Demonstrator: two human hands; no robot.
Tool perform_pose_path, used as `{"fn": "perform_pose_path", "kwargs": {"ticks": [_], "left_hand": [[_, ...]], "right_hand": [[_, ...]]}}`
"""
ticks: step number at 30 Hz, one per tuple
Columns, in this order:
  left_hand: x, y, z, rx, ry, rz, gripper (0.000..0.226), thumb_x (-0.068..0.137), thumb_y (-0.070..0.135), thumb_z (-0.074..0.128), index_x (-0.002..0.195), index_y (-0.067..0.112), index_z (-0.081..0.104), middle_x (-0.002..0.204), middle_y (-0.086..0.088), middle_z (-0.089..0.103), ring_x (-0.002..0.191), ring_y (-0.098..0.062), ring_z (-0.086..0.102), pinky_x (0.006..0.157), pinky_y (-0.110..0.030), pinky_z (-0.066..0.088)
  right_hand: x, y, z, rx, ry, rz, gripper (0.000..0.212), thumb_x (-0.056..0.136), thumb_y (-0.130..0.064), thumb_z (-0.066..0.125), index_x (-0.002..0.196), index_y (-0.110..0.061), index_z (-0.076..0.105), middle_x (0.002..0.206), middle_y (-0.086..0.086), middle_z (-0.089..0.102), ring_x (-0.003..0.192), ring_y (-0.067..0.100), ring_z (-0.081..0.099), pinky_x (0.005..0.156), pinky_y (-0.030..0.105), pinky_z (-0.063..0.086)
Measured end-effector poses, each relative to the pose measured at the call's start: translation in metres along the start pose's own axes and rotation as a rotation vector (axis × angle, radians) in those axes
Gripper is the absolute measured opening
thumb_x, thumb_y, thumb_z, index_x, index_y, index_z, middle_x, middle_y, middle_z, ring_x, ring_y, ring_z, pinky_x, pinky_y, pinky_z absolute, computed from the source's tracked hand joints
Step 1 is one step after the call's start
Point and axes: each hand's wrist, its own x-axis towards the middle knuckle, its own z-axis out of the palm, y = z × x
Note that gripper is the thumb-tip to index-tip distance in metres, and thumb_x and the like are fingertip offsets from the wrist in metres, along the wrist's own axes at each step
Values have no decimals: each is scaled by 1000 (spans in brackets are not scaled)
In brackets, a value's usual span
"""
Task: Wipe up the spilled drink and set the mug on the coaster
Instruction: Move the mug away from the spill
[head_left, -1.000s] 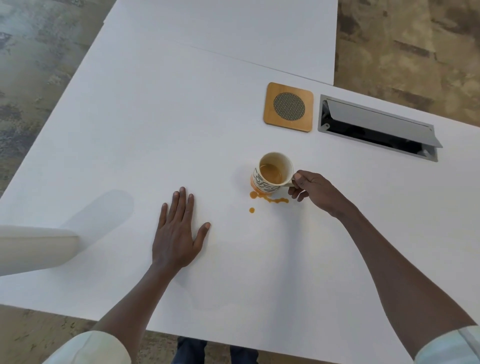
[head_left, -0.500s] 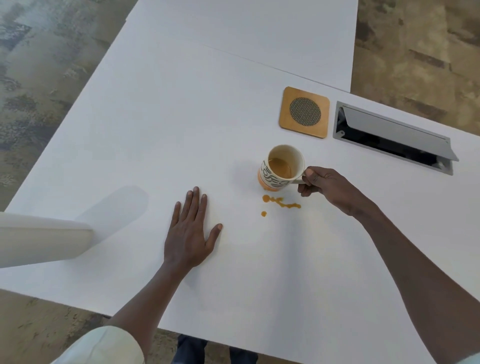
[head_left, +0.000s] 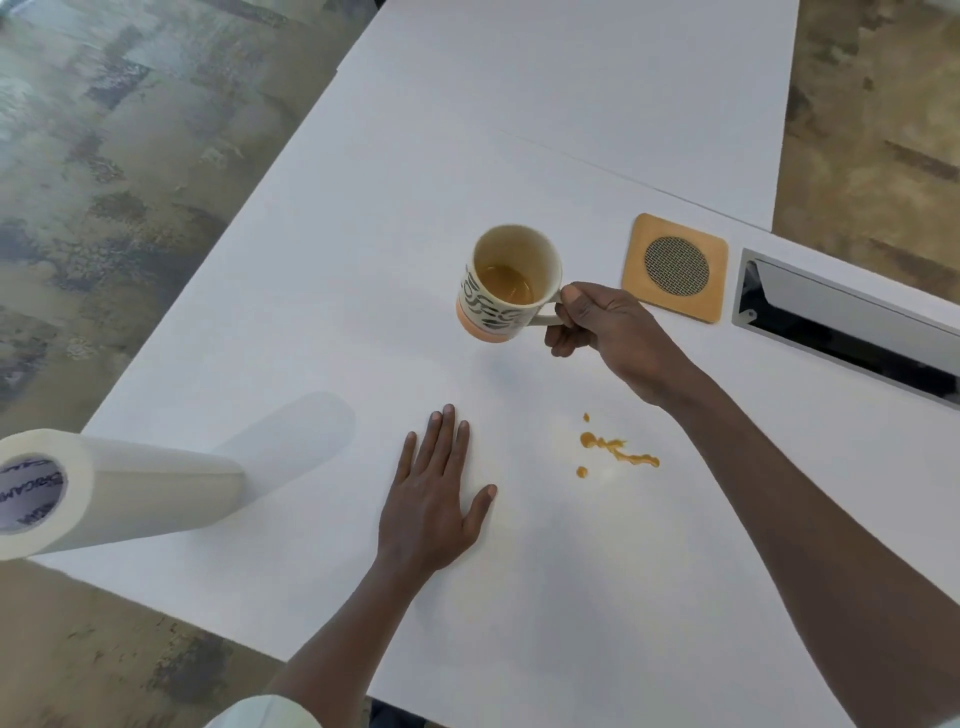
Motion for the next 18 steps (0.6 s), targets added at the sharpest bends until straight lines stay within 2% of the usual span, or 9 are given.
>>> {"fn": "perform_pose_path", "kwargs": {"ticks": [5,13,18], "left_hand": [[1,0,2,1,-1,-2,79,100,57,37,161,11,17,171,-9,5,158,-21,0,126,-44,8],[0,2,1,-11,7,-6,77,100,56,36,160,11,19,171,-8,5,158,-19,0,126,-44,9],[0,1,0,-6,-7,-8,77,101,56,35,161,11,18,171,-7,4,158,-19,-2,126,-44,9]], "right_hand": [[39,-1,38,1,36,39,36,105,-29,39,74,-15,51,75,8,65,69,20,59,78,33,48],[82,15,72,-24,69,118,36,104,-32,38,74,-17,52,75,8,63,69,20,58,87,46,52],[91,25,81,-43,77,137,37,104,-31,38,73,-16,51,74,8,62,69,21,57,82,41,51]]}}
